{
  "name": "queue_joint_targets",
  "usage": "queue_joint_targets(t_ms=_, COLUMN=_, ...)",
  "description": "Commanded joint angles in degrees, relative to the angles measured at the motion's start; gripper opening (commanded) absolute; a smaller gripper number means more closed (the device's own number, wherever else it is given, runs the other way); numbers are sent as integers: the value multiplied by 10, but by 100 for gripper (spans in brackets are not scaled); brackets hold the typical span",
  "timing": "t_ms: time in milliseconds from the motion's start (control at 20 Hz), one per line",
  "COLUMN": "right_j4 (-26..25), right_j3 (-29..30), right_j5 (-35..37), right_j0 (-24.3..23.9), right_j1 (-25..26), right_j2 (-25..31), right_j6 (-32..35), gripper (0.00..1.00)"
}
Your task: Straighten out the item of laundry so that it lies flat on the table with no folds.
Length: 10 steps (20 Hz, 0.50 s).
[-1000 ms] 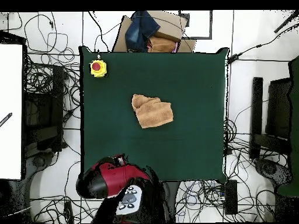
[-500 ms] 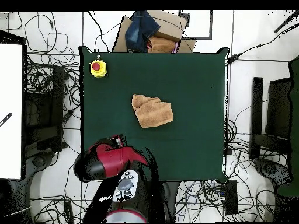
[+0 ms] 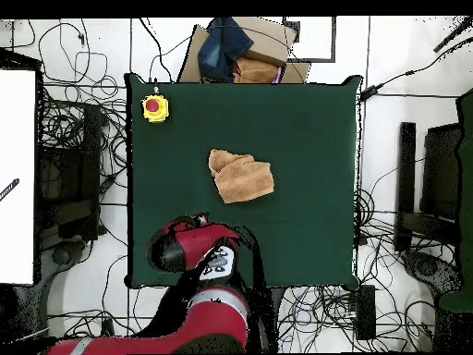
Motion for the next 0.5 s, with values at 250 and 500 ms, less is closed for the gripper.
queue_joint_targets(t_ms=250, right_j4=-46, right_j3=-45, right_j5=6, right_j0=-22, right_j1=35, right_j2=15, right_j6=44, gripper=100)
queue_joint_targets(t_ms=500, right_j4=-48, right_j3=-47, right_j5=41, right_j0=-33, right_j1=5, right_j2=26, right_j6=35, gripper=100)
